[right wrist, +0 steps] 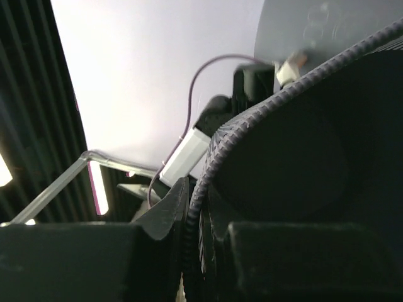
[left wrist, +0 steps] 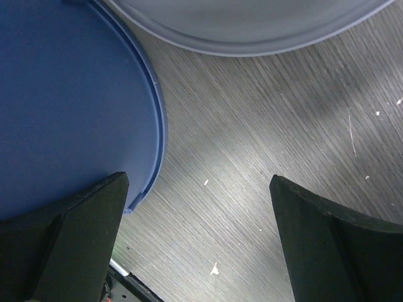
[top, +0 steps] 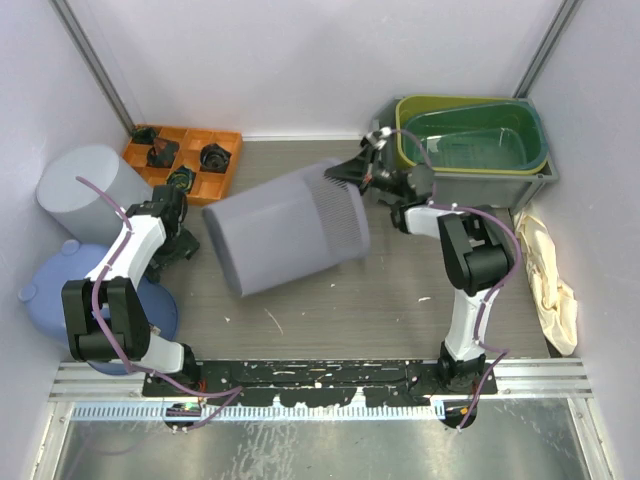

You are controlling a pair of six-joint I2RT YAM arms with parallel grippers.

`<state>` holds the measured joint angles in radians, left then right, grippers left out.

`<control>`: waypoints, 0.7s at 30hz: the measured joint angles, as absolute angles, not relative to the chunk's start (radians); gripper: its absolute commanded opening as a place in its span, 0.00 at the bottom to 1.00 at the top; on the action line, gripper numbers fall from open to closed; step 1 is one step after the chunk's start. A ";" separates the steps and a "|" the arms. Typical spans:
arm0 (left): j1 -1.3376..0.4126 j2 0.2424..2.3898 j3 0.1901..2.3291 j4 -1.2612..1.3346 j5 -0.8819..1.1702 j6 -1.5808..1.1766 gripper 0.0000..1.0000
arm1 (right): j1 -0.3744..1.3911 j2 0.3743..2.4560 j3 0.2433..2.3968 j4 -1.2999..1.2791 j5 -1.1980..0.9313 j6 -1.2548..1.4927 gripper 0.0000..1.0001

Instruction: Turn the large container upside down

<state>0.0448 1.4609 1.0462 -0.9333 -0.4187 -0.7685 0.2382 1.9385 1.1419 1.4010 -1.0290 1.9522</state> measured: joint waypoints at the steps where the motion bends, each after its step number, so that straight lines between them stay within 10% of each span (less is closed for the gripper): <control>1: 0.048 1.453 1.046 -0.937 -0.430 -0.769 0.98 | 0.271 1.952 1.113 1.425 -1.013 1.969 0.00; 15: 0.070 1.428 1.081 -1.009 -0.516 -0.764 0.98 | 0.352 2.267 1.307 1.512 -0.914 2.065 0.02; 21: 0.070 1.428 1.163 -1.039 -0.516 -0.738 0.97 | 0.234 2.283 1.262 1.493 -0.912 2.027 0.31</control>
